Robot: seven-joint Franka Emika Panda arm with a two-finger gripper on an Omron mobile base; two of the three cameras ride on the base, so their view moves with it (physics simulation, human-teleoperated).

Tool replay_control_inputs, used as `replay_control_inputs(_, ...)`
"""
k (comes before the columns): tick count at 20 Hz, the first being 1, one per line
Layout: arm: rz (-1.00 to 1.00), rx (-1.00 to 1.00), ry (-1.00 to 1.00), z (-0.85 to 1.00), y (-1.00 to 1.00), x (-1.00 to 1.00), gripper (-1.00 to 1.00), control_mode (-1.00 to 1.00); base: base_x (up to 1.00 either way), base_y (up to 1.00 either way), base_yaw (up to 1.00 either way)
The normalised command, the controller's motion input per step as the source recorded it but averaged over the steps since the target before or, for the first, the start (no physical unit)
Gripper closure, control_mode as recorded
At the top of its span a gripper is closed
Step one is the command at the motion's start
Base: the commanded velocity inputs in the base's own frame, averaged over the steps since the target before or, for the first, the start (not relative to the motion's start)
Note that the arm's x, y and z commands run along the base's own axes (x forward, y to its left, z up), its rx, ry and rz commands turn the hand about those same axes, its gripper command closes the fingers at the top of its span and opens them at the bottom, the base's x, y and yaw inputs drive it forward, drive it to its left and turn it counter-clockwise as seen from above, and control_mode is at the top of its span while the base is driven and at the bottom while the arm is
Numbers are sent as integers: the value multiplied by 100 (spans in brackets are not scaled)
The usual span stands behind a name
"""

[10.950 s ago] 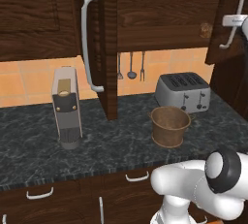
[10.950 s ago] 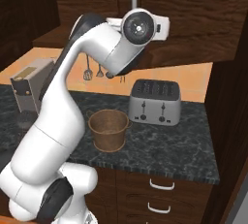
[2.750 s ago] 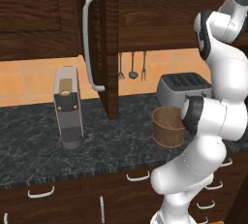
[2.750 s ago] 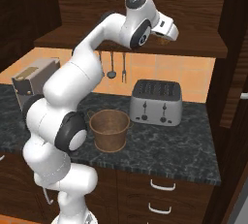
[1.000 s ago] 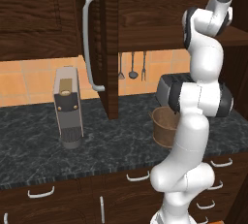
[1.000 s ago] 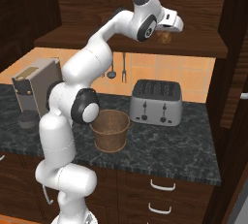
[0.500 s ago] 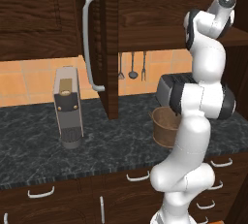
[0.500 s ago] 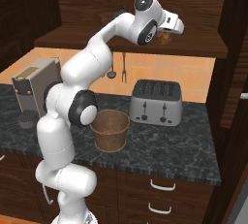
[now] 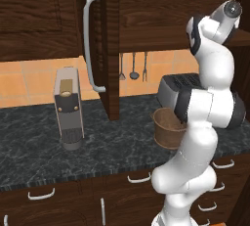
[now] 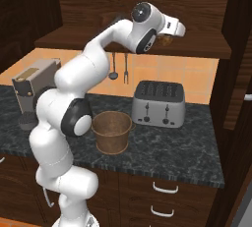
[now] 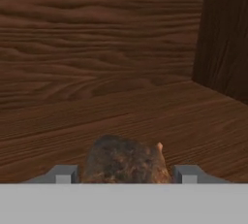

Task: Open the cabinet, pick up the bread from the cabinet and place it in the basket. Then move the basket to the dining counter.

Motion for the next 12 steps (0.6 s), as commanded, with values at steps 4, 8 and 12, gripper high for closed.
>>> replay_control_inputs(4,0,0,-3,35,5,-76,100,-100,0,0,0)
replay_control_inputs(8,0,0,-2,17,11,-86,100,-100,0,0,0)
replay_control_inputs(12,0,11,0,0,24,-86,100,-100,0,0,0)
